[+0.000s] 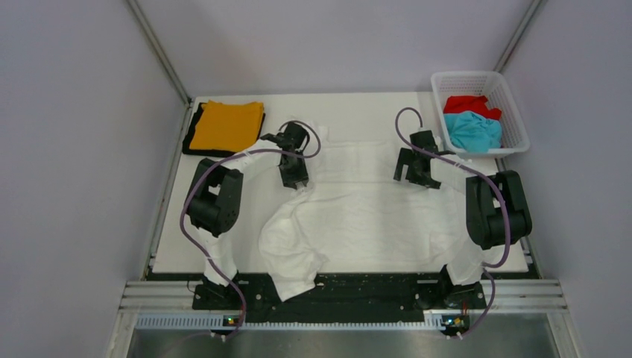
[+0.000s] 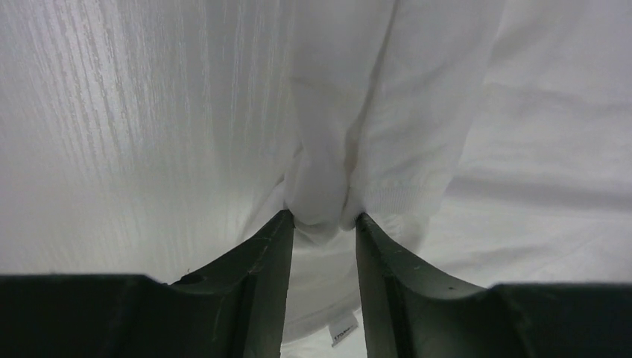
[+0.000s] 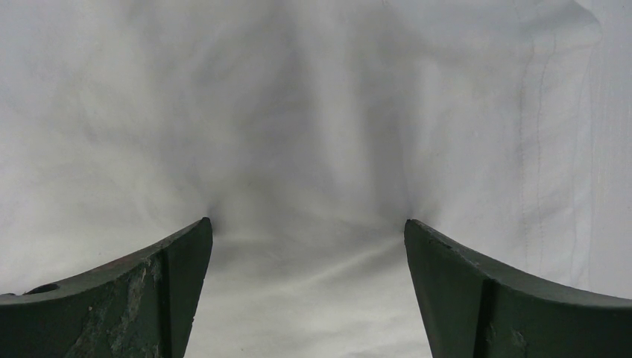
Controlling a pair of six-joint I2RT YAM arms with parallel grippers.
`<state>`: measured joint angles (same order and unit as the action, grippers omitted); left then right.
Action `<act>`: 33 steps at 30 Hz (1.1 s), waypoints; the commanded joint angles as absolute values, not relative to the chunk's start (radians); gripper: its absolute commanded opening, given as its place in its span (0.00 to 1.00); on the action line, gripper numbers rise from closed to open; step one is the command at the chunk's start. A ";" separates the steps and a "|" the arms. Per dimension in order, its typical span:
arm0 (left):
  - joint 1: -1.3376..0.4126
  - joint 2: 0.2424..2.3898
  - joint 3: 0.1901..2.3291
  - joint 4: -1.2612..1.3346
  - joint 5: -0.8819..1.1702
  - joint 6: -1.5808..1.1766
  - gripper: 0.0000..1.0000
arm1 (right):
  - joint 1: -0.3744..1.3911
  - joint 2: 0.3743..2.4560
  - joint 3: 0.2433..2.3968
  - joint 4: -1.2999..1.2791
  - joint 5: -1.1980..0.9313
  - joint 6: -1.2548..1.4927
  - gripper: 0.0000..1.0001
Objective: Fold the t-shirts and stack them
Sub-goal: Flatten out the tshirt
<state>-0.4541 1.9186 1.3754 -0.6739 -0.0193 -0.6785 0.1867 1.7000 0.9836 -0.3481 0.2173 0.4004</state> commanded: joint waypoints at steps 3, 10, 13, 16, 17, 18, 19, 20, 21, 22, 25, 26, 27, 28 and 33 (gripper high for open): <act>-0.453 1.948 1.428 -0.683 -0.083 -0.650 0.36 | 0.183 1.730 1.018 -0.347 0.233 0.388 0.99; -0.422 1.949 1.439 -0.686 -0.112 -0.655 0.03 | 0.177 1.738 1.021 -0.352 0.245 0.388 0.99; -0.394 1.904 1.416 -0.708 -0.182 -0.650 0.04 | 0.169 1.753 1.022 -0.366 0.255 0.393 0.99; -0.334 1.871 1.382 -0.722 -0.232 -0.652 0.00 | 0.166 1.765 1.021 -0.369 0.258 0.396 0.99; -0.312 1.860 1.372 -0.719 -0.236 -0.646 0.00 | 0.166 1.768 1.022 -0.370 0.258 0.396 0.99; -0.293 1.854 1.365 -0.717 -0.244 -0.642 0.00 | 0.165 1.771 1.023 -0.370 0.258 0.397 0.99; -0.277 1.851 1.361 -0.713 -0.260 -0.636 0.00 | 0.165 1.776 1.024 -0.371 0.258 0.396 0.99; -0.264 1.848 1.360 -0.708 -0.274 -0.628 0.00 | 0.165 1.780 1.025 -0.370 0.260 0.398 0.99; -0.248 1.850 1.362 -0.703 -0.279 -0.626 0.02 | 0.164 1.787 1.026 -0.372 0.261 0.400 0.99; -0.230 1.853 1.367 -0.694 -0.266 -0.618 0.03 | 0.164 1.794 1.028 -0.376 0.262 0.401 0.99; -0.180 1.875 1.381 -0.670 -0.241 -0.605 0.09 | 0.163 1.812 1.034 -0.384 0.264 0.401 0.99; -0.163 1.886 1.397 -0.678 -0.228 -0.603 0.12 | 0.164 1.813 1.035 -0.385 0.260 0.403 0.99; -0.155 1.895 1.413 -0.688 -0.214 -0.600 0.16 | 0.164 1.815 1.037 -0.385 0.255 0.402 0.99; -0.154 1.900 1.427 -0.696 -0.201 -0.594 0.21 | 0.163 1.816 1.038 -0.385 0.250 0.402 0.99; -0.163 1.826 1.390 -0.697 -0.103 -0.553 0.47 | 0.163 1.812 1.039 -0.383 0.242 0.398 0.99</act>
